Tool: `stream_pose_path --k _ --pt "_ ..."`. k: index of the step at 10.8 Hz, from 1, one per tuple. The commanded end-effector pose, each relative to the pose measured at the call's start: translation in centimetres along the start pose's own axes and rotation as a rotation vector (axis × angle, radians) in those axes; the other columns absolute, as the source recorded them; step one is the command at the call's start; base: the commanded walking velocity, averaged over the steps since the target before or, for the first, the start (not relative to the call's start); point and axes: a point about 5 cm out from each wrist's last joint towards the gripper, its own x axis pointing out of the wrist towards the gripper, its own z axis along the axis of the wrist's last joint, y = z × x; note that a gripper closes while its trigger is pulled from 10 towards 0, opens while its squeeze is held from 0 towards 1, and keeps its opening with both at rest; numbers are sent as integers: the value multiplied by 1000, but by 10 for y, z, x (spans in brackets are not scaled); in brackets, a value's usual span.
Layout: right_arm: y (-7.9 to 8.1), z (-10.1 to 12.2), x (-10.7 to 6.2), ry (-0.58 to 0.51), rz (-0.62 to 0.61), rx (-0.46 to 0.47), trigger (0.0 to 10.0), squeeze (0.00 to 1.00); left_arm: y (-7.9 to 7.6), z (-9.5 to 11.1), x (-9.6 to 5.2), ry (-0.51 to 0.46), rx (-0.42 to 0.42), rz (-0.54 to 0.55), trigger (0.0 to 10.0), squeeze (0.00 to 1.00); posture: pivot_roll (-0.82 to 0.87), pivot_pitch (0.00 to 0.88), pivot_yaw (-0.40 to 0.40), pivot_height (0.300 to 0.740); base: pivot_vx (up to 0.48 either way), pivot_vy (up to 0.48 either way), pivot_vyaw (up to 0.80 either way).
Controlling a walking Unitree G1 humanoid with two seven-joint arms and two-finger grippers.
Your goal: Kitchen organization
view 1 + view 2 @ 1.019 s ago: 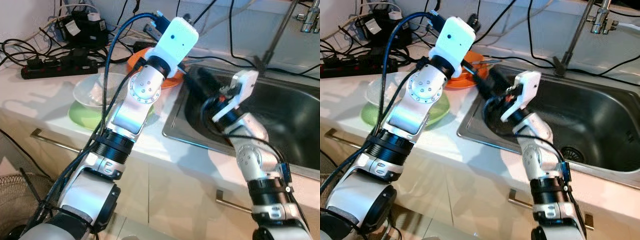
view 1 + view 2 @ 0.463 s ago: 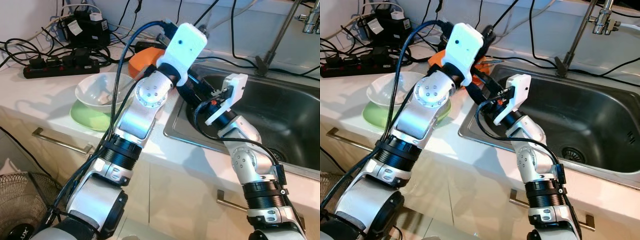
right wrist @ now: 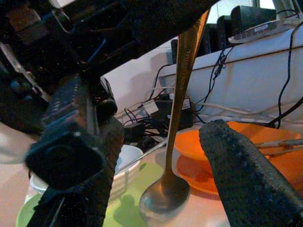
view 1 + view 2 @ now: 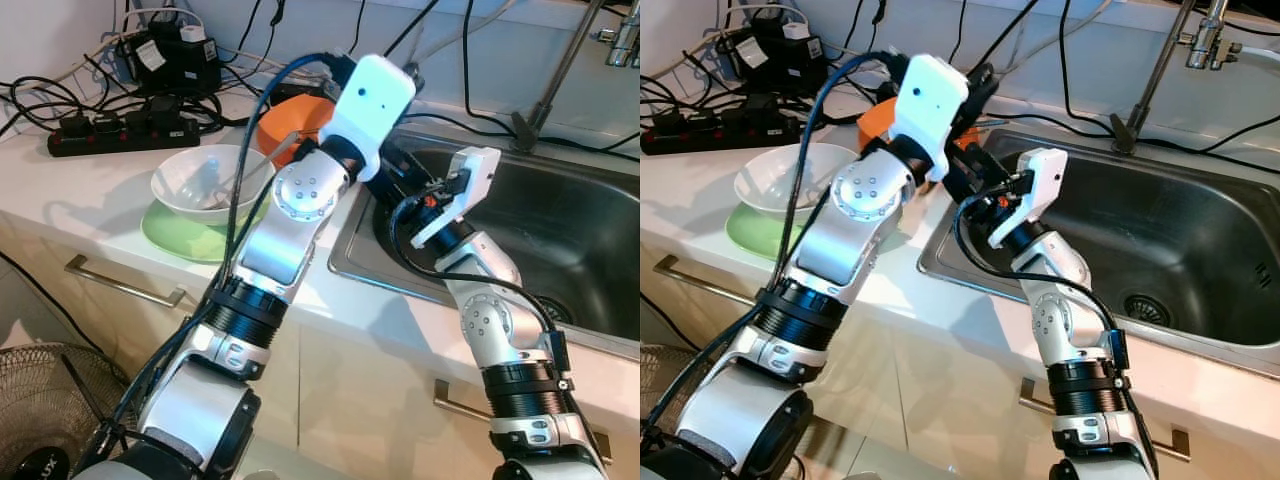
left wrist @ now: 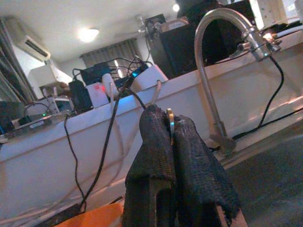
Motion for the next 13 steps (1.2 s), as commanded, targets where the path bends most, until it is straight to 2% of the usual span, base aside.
stream_pose_path --k 1,7,8,9,10,13 --pt "-3 4 3 -18 -15 7 10000 0 -3 5 0 -19 -17 -19 10000 0 173 0 -17 717 0 0 0" --pt "1 -5 5 3 -35 24 10000 0 -14 7 0 -26 -97 -89 10000 0 174 0 -17 717 0 0 0" --pt "0 -5 6 -1 -39 25 4706 0 -14 7 -1 -24 -102 -92 10000 0 176 0 -17 717 0 0 0" --pt "0 -5 6 -3 -42 26 2902 0 -14 7 -1 -22 -106 -92 10000 0 176 0 -17 717 0 0 0" --pt "0 -4 6 -7 -41 29 0 0 -14 7 -1 -21 -110 -93 10000 0 175 0 -16 717 0 0 0" --pt "1 -4 7 -14 -37 36 0 0 -14 7 -1 -18 -125 -93 10000 0 176 0 -18 717 0 0 0"
